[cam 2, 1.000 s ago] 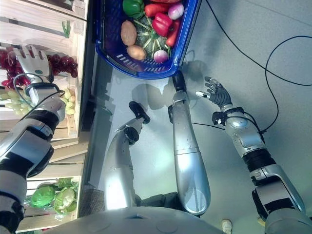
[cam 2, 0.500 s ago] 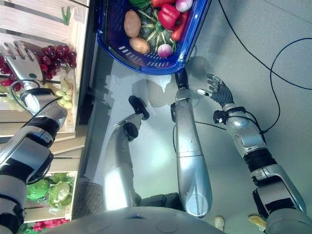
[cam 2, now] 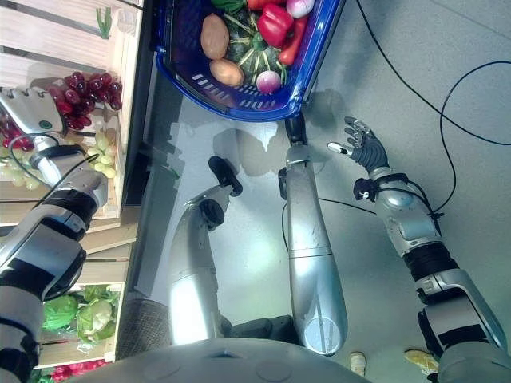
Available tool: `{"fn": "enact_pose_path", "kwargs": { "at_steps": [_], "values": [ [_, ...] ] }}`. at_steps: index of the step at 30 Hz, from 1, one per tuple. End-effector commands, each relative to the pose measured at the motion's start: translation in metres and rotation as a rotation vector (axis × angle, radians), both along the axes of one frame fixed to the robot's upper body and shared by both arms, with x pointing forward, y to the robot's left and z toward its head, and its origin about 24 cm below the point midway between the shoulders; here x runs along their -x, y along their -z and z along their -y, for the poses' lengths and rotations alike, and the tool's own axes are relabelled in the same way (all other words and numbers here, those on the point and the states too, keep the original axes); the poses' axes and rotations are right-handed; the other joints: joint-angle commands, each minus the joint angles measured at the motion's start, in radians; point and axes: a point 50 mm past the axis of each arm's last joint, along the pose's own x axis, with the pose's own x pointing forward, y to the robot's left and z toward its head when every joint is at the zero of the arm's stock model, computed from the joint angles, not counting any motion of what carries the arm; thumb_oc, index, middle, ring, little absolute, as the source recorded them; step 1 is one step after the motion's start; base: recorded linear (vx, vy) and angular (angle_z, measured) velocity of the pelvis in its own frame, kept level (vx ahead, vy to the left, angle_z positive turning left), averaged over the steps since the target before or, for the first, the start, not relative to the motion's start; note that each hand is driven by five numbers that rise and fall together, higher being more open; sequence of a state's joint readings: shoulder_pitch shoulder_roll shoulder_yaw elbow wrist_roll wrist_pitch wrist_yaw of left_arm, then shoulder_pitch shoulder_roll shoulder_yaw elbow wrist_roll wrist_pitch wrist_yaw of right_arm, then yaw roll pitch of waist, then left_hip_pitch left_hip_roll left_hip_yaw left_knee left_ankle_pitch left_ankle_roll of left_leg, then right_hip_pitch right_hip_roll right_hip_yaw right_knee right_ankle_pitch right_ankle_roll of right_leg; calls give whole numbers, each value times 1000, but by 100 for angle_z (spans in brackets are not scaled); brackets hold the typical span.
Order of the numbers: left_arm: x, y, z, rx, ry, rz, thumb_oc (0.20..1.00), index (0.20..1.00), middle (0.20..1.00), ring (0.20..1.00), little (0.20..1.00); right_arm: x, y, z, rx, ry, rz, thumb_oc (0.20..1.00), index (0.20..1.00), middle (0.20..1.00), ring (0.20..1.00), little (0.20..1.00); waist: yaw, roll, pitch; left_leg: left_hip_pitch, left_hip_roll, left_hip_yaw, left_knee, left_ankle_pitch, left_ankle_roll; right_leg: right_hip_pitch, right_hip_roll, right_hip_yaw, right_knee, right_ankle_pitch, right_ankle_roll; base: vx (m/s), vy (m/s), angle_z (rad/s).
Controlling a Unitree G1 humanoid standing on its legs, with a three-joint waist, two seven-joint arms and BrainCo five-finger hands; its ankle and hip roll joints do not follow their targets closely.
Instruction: Pick up fruits and vegetables into the basket
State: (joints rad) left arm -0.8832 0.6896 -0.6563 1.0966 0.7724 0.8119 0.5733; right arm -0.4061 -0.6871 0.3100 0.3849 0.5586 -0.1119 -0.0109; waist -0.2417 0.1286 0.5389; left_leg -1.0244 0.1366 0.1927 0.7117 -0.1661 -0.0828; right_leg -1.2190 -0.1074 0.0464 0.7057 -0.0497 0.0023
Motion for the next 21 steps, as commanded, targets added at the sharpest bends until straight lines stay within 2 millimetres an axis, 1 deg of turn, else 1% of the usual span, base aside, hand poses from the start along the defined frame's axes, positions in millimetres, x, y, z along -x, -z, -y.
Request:
{"fn": "enact_pose_path", "kwargs": {
  "at_steps": [1, 4, 11, 17, 21],
  "values": [
    [29, 8, -47, 115, -116, 45, 200, 200, 200, 200, 200, 7, -1, -11, -34, -61, 37, 1000, 1000, 1000, 1000, 1000, -18, -28, -19, -70, -52, -31, 1, 3, 15, 8, 24, 10, 22, -81, 43, 0, 0, 0],
    [26, 11, -47, 217, -82, 68, 200, 200, 200, 200, 200, 6, -2, -11, -22, -68, 29, 1000, 1000, 1000, 1000, 1000, -22, -26, -19, -54, -51, -26, -17, 12, 12, 17, 24, 14, 15, -80, 42, -2, 13, 0],
    [27, 15, -48, 167, -45, 9, 200, 200, 200, 200, 200, 8, 1, -10, 17, -79, 28, 1000, 1000, 1000, 1000, 1000, -24, -21, -19, -9, -47, -19, -44, 22, 5, 54, 14, 17, -5, -79, 45, -3, 22, -1],
    [34, 29, -49, 180, -31, 8, 200, 200, 200, 200, 200, 12, 7, -13, 87, -86, 13, 1000, 1000, 1000, 1000, 1000, -16, -21, -19, 46, -49, -18, -68, 29, 3, 112, 0, 5, -30, -78, 46, 0, 0, 0],
    [37, 30, -50, 167, 9, 38, 200, 200, 200, 200, 200, 15, 12, -17, 131, -100, -1, 1000, 1000, 1000, 1000, 1000, -9, -23, -19, 92, -50, -16, -85, 34, 2, 162, -12, -4, -47, -78, 49, 0, 0, 0]
  ]
}}
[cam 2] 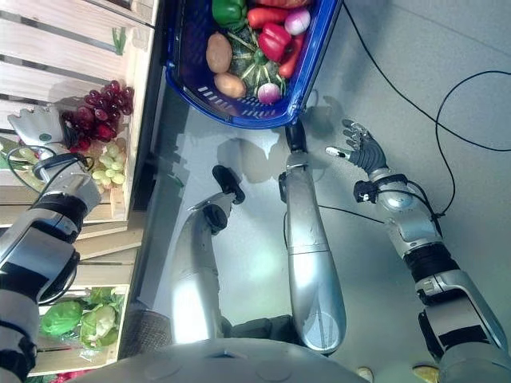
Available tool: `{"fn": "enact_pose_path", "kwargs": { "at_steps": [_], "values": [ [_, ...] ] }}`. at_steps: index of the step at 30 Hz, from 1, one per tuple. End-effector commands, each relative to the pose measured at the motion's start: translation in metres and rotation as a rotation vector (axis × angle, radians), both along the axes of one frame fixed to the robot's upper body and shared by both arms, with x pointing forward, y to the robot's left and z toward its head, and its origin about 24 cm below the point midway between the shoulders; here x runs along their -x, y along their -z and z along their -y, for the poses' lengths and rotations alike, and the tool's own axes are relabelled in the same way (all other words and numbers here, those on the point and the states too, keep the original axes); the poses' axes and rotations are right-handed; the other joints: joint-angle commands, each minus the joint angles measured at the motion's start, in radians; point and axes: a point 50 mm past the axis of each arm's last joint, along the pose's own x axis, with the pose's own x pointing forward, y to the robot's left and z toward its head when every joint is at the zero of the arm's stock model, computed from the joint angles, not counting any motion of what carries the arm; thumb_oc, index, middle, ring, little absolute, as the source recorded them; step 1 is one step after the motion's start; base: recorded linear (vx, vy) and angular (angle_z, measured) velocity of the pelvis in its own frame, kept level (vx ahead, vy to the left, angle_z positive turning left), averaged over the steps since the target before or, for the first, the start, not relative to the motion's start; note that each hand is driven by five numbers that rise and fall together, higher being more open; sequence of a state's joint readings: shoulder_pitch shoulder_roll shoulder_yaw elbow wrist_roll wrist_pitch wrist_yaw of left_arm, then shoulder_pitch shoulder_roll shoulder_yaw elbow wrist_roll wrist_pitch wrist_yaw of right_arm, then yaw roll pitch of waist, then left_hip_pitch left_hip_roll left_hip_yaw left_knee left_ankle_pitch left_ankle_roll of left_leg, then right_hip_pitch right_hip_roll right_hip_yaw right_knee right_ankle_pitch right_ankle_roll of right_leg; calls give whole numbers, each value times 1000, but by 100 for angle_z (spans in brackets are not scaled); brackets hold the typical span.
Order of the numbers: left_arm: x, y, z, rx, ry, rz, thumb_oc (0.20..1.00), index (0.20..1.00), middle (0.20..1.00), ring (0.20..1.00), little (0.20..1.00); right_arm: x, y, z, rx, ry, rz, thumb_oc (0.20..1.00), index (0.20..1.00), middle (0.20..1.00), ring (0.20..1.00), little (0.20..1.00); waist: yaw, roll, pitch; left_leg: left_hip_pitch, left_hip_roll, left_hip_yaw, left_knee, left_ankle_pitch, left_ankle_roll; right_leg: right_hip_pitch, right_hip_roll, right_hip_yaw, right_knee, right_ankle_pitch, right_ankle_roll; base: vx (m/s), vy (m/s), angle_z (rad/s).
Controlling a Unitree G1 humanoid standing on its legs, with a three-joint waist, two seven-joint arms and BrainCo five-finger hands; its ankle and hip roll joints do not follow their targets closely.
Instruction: Pick up fruits and vegetables into the basket
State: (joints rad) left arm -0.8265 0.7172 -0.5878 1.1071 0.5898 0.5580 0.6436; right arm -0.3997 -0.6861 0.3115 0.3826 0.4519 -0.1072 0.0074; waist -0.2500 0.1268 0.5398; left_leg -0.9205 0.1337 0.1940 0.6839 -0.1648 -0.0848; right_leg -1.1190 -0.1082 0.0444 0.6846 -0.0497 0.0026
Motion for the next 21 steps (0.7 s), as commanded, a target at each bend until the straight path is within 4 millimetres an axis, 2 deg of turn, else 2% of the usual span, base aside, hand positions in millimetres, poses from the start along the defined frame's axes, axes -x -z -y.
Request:
{"fn": "enact_pose_path", "kwargs": {
  "at_steps": [1, 7, 12, 17, 18, 19, 20, 21],
  "values": [
    [33, 7, -38, -58, -118, -3, 200, 200, 200, 200, 200, 15, 9, -15, 27, -74, -4, 1000, 1000, 1000, 1000, 1000, 1, -21, -20, 0, -48, -16, -63, 34, 5, 74, -14, -6, -31, -78, 49, 0, 0, 0],
    [31, -2, -34, -141, -40, 43, 200, 200, 200, 200, 200, 17, 15, -17, 121, -87, -25, 1000, 1000, 1000, 1000, 1000, 14, -19, -20, 80, -59, -16, -92, 42, 5, 160, -27, -21, -60, -79, 54, 0, 1, 4],
    [26, -15, -25, -212, 28, 94, 200, 200, 200, 200, 200, 15, 20, -19, 348, -89, -45, 1000, 1000, 1000, 1000, 1000, 34, -21, -20, 151, -69, -18, -117, 46, 8, 243, -36, -43, -80, -86, 57, -1, -27, 5],
    [25, -25, -20, -220, 122, 201, 200, 200, 200, 200, 200, 12, 19, -22, 402, -119, -65, 1000, 1000, 1000, 1000, 1000, 53, -28, -20, 208, -75, -21, -133, 47, 12, 314, -42, -63, -100, -90, 57, 8, -31, 5],
    [24, -26, -19, -218, 133, 212, 238, 238, 238, 238, 238, 12, 19, -23, 404, -121, -66, 1000, 1000, 1000, 1000, 1000, 54, -29, -20, 210, -75, -22, -133, 46, 13, 316, -42, -64, -99, -92, 56, 5, -42, 0],
    [21, -29, -15, -185, 167, 247, 576, 576, 576, 576, 576, 11, 19, -25, 408, -122, -69, 1000, 1000, 1000, 1000, 1000, 58, -31, -20, 214, -76, -24, -131, 45, 15, 321, -40, -68, -95, -95, 55, -2, -39, 2],
    [19, -32, -14, -149, 185, 276, 1000, 1000, 1000, 1000, 1000, 10, 18, -26, 409, -123, -67, 1000, 1000, 1000, 1000, 1000, 59, -32, -20, 217, -76, -25, -134, 45, 16, 325, -38, -69, -95, -97, 55, -4, -48, 5],
    [17, -36, -13, -150, 189, 278, 925, 925, 925, 925, 925, 9, 17, -27, 406, -124, -58, 1000, 1000, 1000, 1000, 1000, 61, -34, -20, 218, -77, -27, -134, 45, 17, 327, -36, -69, -92, -100, 54, -5, -33, 6]
  ]
}}
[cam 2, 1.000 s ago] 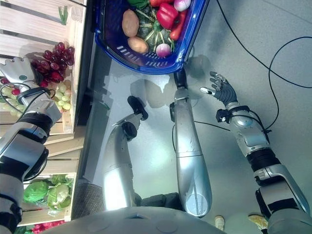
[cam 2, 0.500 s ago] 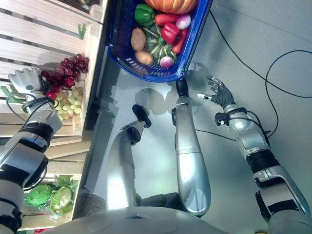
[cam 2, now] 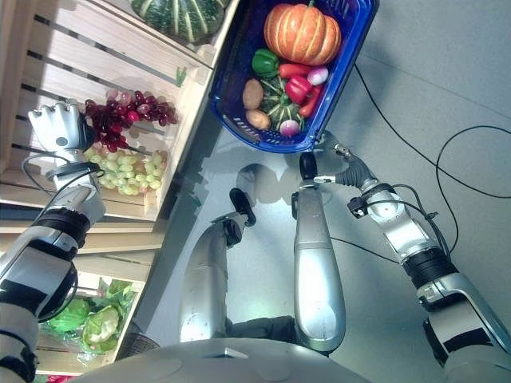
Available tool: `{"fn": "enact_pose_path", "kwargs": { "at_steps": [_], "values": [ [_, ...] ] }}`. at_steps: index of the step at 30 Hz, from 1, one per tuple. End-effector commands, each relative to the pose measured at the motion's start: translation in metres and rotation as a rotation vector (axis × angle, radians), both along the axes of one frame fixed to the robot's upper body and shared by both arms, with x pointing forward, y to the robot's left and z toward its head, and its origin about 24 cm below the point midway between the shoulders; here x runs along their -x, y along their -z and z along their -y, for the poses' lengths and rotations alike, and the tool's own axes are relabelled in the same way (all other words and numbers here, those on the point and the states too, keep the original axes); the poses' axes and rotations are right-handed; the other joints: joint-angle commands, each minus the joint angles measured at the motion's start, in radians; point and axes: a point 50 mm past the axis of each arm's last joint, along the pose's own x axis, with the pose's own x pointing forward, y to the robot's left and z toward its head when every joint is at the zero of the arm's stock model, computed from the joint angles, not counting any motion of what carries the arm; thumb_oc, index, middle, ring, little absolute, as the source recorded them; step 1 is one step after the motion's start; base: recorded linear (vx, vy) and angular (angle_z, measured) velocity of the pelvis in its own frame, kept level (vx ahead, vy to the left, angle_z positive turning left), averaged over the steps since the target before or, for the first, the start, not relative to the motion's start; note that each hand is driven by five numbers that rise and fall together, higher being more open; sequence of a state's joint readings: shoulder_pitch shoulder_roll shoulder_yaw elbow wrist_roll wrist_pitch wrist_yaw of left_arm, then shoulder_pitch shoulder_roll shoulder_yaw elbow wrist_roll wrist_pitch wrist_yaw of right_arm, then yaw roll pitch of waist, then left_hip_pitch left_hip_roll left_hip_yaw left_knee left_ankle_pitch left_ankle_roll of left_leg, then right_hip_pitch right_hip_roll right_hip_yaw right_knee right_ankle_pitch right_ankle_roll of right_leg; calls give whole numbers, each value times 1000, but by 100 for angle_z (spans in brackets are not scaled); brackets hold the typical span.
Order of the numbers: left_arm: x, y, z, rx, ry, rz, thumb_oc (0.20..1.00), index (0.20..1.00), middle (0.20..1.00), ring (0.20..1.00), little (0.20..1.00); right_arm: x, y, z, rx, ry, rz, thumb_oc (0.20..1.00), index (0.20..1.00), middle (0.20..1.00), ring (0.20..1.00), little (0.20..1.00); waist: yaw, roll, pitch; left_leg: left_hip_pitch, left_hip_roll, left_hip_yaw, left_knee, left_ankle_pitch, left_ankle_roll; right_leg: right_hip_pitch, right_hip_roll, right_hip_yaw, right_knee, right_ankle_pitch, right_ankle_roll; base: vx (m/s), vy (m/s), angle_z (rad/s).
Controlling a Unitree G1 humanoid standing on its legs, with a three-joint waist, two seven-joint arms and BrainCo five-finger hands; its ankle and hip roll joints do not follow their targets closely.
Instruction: Pick up fruits and vegetables into the basket
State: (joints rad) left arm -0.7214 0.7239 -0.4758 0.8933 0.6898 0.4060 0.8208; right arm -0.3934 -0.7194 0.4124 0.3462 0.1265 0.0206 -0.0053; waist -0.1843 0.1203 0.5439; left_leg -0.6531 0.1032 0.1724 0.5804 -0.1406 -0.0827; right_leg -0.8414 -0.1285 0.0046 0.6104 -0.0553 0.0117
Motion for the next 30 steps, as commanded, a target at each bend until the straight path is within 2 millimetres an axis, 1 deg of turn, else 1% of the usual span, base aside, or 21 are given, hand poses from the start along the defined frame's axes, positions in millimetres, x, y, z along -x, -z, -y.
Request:
{"fn": "enact_pose_path", "kwargs": {
  "at_steps": [1, 2, 4, 6, 8, 10, 13, 14, 15, 21, 24, 25, 26, 28, 29, 30],
  "values": [
    [19, -30, -42, -63, -99, 80, 448, 448, 448, 448, 448, 3, -4, -20, -4, -83, 32, 1000, 1000, 1000, 1000, 1000, -4, -28, -24, -50, -46, -7, -31, 21, 16, 50, -15, -29, -16, -95, 44, -2, -39, 5],
    [17, -33, -40, -74, -96, 68, 200, 200, 200, 200, 200, 2, -5, -20, -13, -83, 32, 1000, 1000, 1000, 1000, 1000, -4, -29, -24, -52, -45, -8, -27, 19, 16, 48, -14, -29, -12, -97, 45, -8, -48, 3],
    [14, -34, -40, -38, -87, 50, 200, 200, 200, 200, 200, 2, -6, -21, -25, -83, 26, 1000, 1000, 1000, 1000, 1000, -4, -34, -24, -51, -45, -10, -28, 18, 17, 51, -9, -30, -13, -97, 46, -10, -55, 4],
    [13, -35, -37, -63, -85, 40, 200, 200, 200, 200, 200, 3, -6, -22, -40, -84, 26, 1000, 1000, 1000, 1000, 1000, -4, -38, -24, -51, -45, -12, -28, 17, 21, 52, -2, -28, -9, -99, 46, 6, -40, 3],
    [14, -32, -38, -37, -80, 33, 200, 200, 200, 200, 200, 4, -5, -22, -58, -82, 20, 1000, 1000, 1000, 1000, 1000, -4, -42, -24, -52, -43, -12, -26, 14, 22, 53, 1, -29, -9, -100, 46, 6, -36, 1],
    [14, -28, -36, -58, -89, 25, 200, 200, 200, 200, 200, 6, -1, -20, -46, -78, 17, 1000, 1000, 1000, 1000, 1000, -4, -47, -24, -59, -40, -12, -23, 13, 26, 48, 5, -29, -7, -101, 46, -3, -46, -1],
    [15, -28, -37, -58, -87, 28, 200, 200, 200, 200, 200, 7, 1, -19, -56, -74, 12, 1000, 1000, 1000, 1000, 1000, -4, -52, -24, -66, -38, -15, -19, 10, 26, 45, 9, -29, -6, -102, 46, 1, -40, 1],
    [15, -29, -37, -63, -94, 29, 755, 755, 755, 755, 755, 8, 2, -19, -58, -73, 8, 1000, 1000, 1000, 1000, 1000, -4, -53, -24, -67, -37, -15, -18, 11, 26, 43, 11, -29, -4, -102, 47, 0, 0, 0],
    [15, -28, -37, -63, -94, 29, 1000, 1000, 1000, 1000, 1000, 8, 2, -19, -58, -72, 8, 1000, 1000, 1000, 1000, 1000, -4, -53, -24, -68, -37, -15, -18, 10, 26, 43, 11, -29, -4, -103, 47, 0, 0, 0],
    [15, -28, -38, -59, -109, 13, 1000, 1000, 1000, 1000, 1000, 9, 8, -20, -45, -74, -7, 1000, 1000, 1000, 1000, 1000, -3, -63, -24, -76, -32, -14, -15, 8, 28, 39, 15, -33, -5, -103, 47, -1, -29, 0],
    [11, -27, -34, -23, -66, 23, 1000, 1000, 1000, 1000, 1000, 9, 9, -21, -45, -79, -12, 1000, 1000, 1000, 1000, 1000, -3, -67, -24, -85, -30, -15, -11, 7, 28, 31, 18, -34, 1, -104, 47, 4, -42, -1],
    [10, -26, -32, 12, -49, 32, 1000, 1000, 1000, 1000, 1000, 9, 10, -21, -46, -80, -13, 1000, 1000, 1000, 1000, 1000, -3, -68, -24, -86, -29, -15, -13, 7, 28, 29, 18, -34, 1, -104, 47, 0, -47, -1],
    [8, -25, -30, 101, -15, 58, 1000, 1000, 1000, 1000, 1000, 9, 10, -22, -46, -82, -13, 1000, 1000, 1000, 1000, 1000, -2, -70, -24, -88, -28, -15, -14, 8, 28, 27, 20, -34, 1, -104, 48, -1, -39, -1],
    [6, -24, -27, 176, 7, 73, 1000, 1000, 1000, 1000, 1000, 9, 10, -23, -46, -81, -15, 1000, 1000, 1000, 1000, 1000, -1, -70, -24, -90, -28, -16, -14, 9, 28, 26, 21, -34, 2, -105, 47, 0, -16, -1],
    [2, -22, -21, 301, 46, 107, 1000, 1000, 1000, 1000, 1000, 8, 11, -25, -42, -81, -17, 1000, 1000, 1000, 1000, 1000, -2, -70, -24, -94, -26, -16, -14, 10, 27, 22, 22, -34, 5, -107, 47, 0, 0, 0],
    [-1, -23, -18, 364, 71, 126, 1000, 1000, 1000, 1000, 1000, 8, 11, -25, -42, -82, -18, 1000, 1000, 1000, 1000, 1000, -2, -70, -24, -95, -26, -16, -15, 10, 28, 20, 24, -33, 6, -109, 47, 4, -41, 1]
  ]
}}
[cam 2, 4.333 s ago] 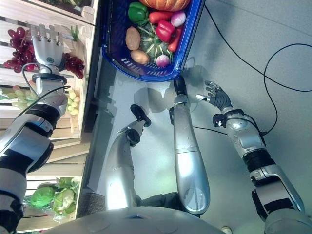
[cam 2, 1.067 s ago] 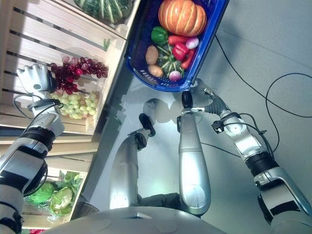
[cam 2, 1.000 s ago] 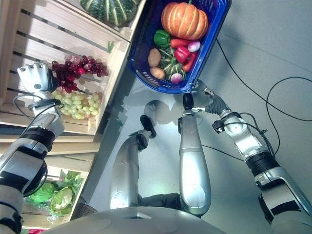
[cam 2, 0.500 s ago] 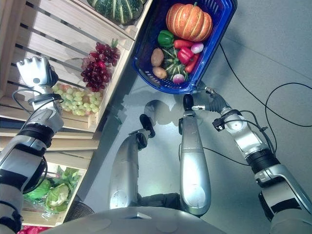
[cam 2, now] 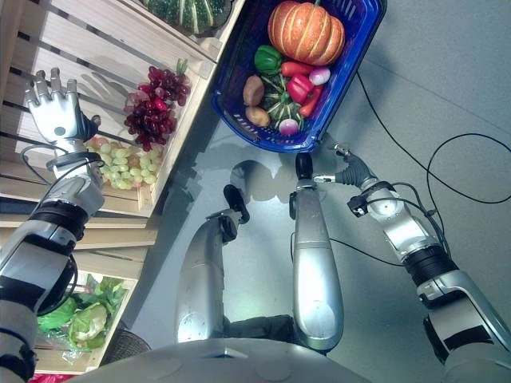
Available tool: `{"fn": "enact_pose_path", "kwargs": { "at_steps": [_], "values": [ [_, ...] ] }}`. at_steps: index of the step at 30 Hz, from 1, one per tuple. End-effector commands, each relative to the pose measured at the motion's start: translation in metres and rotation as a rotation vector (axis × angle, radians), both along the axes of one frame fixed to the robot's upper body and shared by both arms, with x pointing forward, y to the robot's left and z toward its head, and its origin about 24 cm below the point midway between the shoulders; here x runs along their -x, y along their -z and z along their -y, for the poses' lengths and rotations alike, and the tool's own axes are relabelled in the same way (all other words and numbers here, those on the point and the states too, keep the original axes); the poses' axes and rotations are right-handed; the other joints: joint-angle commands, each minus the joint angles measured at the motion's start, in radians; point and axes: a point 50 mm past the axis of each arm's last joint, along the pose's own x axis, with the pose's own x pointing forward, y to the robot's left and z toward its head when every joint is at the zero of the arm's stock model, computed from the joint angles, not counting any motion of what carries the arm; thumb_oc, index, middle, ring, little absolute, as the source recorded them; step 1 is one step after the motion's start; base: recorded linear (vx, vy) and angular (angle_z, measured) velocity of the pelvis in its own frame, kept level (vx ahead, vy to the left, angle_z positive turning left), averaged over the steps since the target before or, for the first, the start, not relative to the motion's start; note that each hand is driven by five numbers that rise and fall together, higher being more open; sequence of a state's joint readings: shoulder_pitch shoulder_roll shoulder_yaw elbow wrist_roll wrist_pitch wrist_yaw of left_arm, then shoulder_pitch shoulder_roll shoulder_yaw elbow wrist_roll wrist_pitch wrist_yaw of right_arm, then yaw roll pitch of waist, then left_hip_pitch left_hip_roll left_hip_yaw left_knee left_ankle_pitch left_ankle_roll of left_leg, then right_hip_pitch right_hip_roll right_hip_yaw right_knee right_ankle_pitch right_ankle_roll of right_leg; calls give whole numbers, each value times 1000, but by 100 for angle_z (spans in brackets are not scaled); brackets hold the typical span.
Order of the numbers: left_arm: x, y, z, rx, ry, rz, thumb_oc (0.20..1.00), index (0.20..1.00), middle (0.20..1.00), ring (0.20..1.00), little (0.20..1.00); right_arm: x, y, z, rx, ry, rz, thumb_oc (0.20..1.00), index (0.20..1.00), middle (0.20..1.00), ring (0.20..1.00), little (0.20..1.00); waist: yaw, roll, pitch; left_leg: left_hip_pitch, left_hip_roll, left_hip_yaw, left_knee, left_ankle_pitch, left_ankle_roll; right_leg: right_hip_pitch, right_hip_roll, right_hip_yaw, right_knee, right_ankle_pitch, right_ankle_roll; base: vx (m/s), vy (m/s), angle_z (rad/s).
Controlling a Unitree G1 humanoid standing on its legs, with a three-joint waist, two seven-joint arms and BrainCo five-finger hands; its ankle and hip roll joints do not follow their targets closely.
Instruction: Pick up fruits and vegetables into the basket
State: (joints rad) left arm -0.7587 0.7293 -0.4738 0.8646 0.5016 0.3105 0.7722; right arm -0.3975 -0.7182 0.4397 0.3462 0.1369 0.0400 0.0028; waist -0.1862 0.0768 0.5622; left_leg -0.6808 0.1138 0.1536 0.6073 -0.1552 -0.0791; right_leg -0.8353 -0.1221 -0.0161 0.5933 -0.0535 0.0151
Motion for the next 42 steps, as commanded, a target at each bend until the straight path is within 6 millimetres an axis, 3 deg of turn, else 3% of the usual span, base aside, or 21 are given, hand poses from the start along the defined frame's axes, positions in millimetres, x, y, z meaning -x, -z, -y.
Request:
{"fn": "enact_pose_path", "kwargs": {
  "at_steps": [1, 6, 13, 18, 24, 31, 42],
  "values": [
    [3, -17, -18, 254, 25, 107, 1000, 1000, 1000, 1000, 1000, 7, 6, -23, -46, -70, 14, 1000, 1000, 1000, 1000, 1000, -1, -28, -42, -70, -35, 3, -41, 25, 24, 10, 20, -12, 28, -114, 43, 8, -40, 4],
    [-10, -15, 2, 580, 143, 159, 1000, 1000, 1000, 1000, 1000, 5, 7, -32, -50, -72, 10, 1000, 1000, 1000, 1000, 1000, -6, -37, -42, -83, -27, 6, -39, 26, 23, -2, 30, -12, 32, -117, 43, 6, -45, 2],
    [-18, 1, 20, 851, 178, 195, 1000, 1000, 1000, 1000, 1000, 3, 7, -40, -69, -70, 10, 1000, 1000, 1000, 1000, 1000, -14, -58, -42, -127, -9, 7, -19, 19, 24, -41, 49, -12, 51, -123, 40, 5, -64, -5],
    [-17, 10, 24, 942, 147, 235, 1000, 1000, 1000, 1000, 1000, 4, 7, -41, -81, -67, 5, 1000, 1000, 1000, 1000, 1000, -20, -67, -42, -155, 2, 7, -8, 14, 26, -70, 62, -11, 69, -130, 37, 11, -50, -1],
    [-16, 13, 21, 911, 64, 246, 1000, 1000, 1000, 1000, 1000, 3, 8, -43, -100, -67, 4, 1000, 1000, 1000, 1000, 1000, -25, -76, -42, -186, 10, 5, 5, 9, 25, -99, 67, -15, 85, -134, 34, 7, -48, 0],
    [-10, 9, 3, 805, -143, 257, 1000, 1000, 1000, 1000, 1000, 3, 7, -41, -121, -65, 14, 1000, 1000, 1000, 1000, 1000, -35, -86, -42, -229, 19, 0, 19, 6, 20, -143, 67, -16, 100, -135, 32, 7, -32, -3],
    [-4, -8, -20, 737, -337, 289, 1000, 1000, 1000, 1000, 1000, -1, 2, -42, -158, -52, 35, 1000, 1000, 1000, 1000, 1000, -43, -101, -42, -277, 27, -11, 27, 6, 14, -188, 71, -24, 110, -134, 26, -3, -37, -1]
  ]
}}
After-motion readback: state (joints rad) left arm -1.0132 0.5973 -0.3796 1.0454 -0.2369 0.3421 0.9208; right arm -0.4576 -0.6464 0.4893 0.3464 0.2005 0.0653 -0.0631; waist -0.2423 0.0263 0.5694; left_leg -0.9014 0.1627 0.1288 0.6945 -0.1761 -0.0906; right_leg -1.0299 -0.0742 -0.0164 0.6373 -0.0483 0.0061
